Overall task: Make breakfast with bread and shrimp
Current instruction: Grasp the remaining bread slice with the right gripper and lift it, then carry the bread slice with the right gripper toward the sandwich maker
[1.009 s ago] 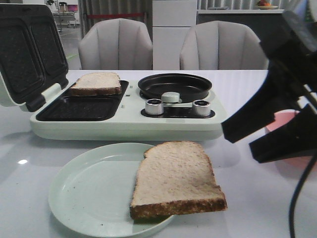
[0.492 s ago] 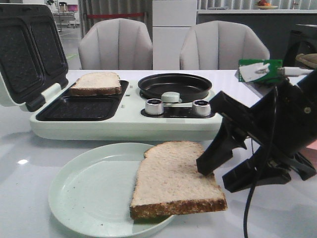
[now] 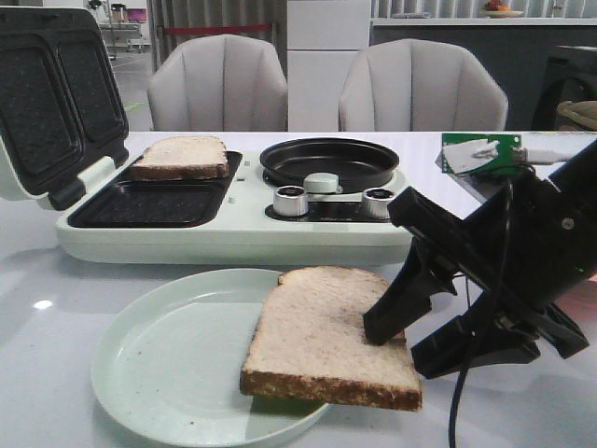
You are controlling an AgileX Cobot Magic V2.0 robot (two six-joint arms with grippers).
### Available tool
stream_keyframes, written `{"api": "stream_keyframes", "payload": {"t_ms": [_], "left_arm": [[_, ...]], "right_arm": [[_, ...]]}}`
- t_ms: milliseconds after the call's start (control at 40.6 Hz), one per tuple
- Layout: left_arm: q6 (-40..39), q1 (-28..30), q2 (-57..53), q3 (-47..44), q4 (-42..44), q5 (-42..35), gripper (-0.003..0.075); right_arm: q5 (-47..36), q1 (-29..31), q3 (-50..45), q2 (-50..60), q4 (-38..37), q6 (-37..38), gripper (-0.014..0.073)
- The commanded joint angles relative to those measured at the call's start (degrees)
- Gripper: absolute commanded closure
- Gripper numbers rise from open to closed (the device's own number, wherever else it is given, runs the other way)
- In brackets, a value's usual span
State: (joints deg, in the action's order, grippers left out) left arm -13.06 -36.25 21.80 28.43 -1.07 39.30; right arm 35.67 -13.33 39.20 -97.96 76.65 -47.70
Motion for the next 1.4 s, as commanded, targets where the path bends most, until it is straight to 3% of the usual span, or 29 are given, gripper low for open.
{"api": "stream_keyframes", "payload": {"t_ms": [0,320,640,960,1108,1379], "left_arm": [[0.1,0.2,0.5,1.7,-0.3,-4.6,0.0412],[0.1,0.2,0.5,1.7,-0.3,-4.6,0.0412],[0.1,0.2,0.5,1.7,-0.1,-4.7,0.0412],[0.1,0.2,0.5,1.7,-0.1,-4.8,0.0412],[0.1,0.2,0.5,1.7,-0.1,-4.8,0.0412],[0.1,0.2,0.5,1.7,-0.1,-4.8,0.0412]], "right_arm": [[2.9,-0.1,1.4,1.9,2.7,-1.1,0.018],[5.6,-0.1,5.0,-0.1,3.5,-4.2,0.0111],[7.2,-0.1,5.2,-2.3,4.9,-4.7,0.0134],[7.3,-0.1,5.2,-2.0,5.5,-5.8,0.0488],[7.6,-0.1,5.2,0.8,4.2,-5.8,0.054],[7.5,-0.1,6.7,15.3,3.3,-5.8,0.0541]]}}
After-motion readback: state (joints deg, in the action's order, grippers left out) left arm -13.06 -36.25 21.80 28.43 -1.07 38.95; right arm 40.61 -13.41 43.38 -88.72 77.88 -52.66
